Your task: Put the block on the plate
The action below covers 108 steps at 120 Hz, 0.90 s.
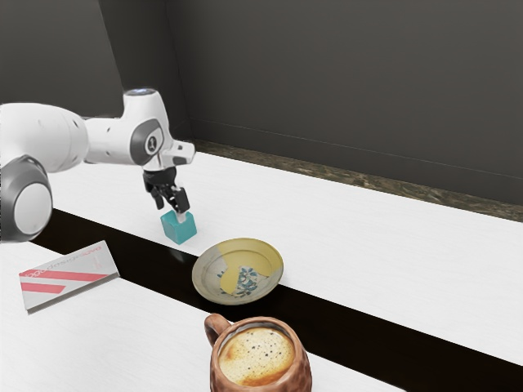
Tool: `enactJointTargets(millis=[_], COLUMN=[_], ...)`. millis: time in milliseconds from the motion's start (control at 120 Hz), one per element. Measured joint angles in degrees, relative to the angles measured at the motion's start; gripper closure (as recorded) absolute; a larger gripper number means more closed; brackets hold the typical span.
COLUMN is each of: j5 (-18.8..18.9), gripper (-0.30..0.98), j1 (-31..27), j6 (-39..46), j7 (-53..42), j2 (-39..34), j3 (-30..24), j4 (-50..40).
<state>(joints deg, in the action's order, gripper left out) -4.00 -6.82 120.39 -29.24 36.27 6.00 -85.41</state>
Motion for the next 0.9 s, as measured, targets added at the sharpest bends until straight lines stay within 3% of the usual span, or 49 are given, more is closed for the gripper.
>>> enactJointTargets(millis=[267, 383, 433, 600, 733, 900], j5=[-1.1, -1.4, -1.5, -1.1, -1.2, -1.3], gripper=[0.01, 0.28, 0.33, 0.3, 0.3, 0.3], j1=[0.0, 0.0, 0.0, 0.0, 0.4, 5.4], j6=[0.7, 1.0, 1.1, 1.2, 1.3, 1.7], j7=[-0.7, -0.9, -0.9, -1.1, -1.1, -1.2], j2=[2.7, 2.8, 2.8, 0.7, -5.5, -14.2], j3=[0.0, 0.0, 0.0, 0.1, -0.1, -0.3], j4=[-0.4, -0.5, -0.5, -0.8, -6.3, -13.8])
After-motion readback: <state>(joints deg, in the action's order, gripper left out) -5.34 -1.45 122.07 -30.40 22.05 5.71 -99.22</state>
